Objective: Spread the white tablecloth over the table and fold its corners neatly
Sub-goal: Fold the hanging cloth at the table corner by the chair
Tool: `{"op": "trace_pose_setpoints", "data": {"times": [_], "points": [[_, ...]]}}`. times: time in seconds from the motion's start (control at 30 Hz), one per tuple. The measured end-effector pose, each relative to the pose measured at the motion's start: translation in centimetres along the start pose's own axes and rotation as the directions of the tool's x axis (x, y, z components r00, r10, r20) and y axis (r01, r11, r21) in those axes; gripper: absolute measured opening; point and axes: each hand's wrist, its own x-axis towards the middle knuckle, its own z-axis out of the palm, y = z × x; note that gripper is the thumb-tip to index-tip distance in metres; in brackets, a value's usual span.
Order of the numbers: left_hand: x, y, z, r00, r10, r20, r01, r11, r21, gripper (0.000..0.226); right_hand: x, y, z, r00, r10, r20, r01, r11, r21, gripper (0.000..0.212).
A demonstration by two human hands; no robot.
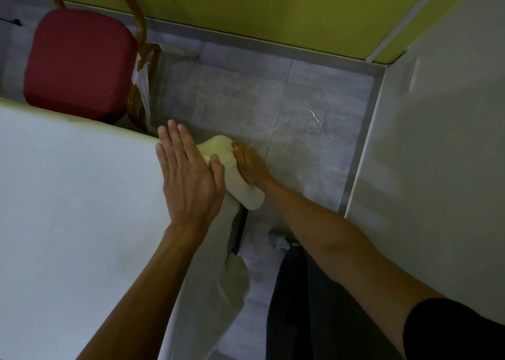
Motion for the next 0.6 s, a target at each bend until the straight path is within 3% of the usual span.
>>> {"op": "trace_pose_setpoints", "data": {"times": [0.1, 0.27, 0.33, 0.43, 0.6], "points": [[0.1, -0.1, 0.1, 1.0, 0.001, 0.009, 0.0, 1.0, -0.014, 0.069, 0.5, 0.2, -0.5, 0.999, 0.008, -0.042, -0.01, 0.999, -0.042, 0.048], [0.0, -0.1, -0.2, 0.998, -0.005, 0.063, 0.007, 1.0, -0.025, 0.071, -0.9, -0.9, -2.7, 0.979, 0.06, -0.196, -0.055, 0.998, 0.033, 0.037], [0.0, 0.0, -0.3, 0.997, -0.005, 0.071, 0.007, 1.0, -0.025, 0.071, -1.4, -1.6, -3.9, 0.974, 0.069, -0.215, -0.064, 0.997, 0.031, 0.042], [0.0, -0.1, -0.4, 0.996, -0.001, 0.091, 0.004, 1.0, -0.025, 0.07, -1.9, -3.2, -5.2, 0.974, 0.013, -0.225, -0.018, 1.0, -0.017, 0.052], [0.0, 0.1, -0.9, 0.993, -0.013, 0.118, 0.015, 1.0, -0.023, 0.07, -3.7, -7.0, -6.2, 0.977, -0.115, -0.179, 0.115, 0.993, -0.008, 0.043]]}}
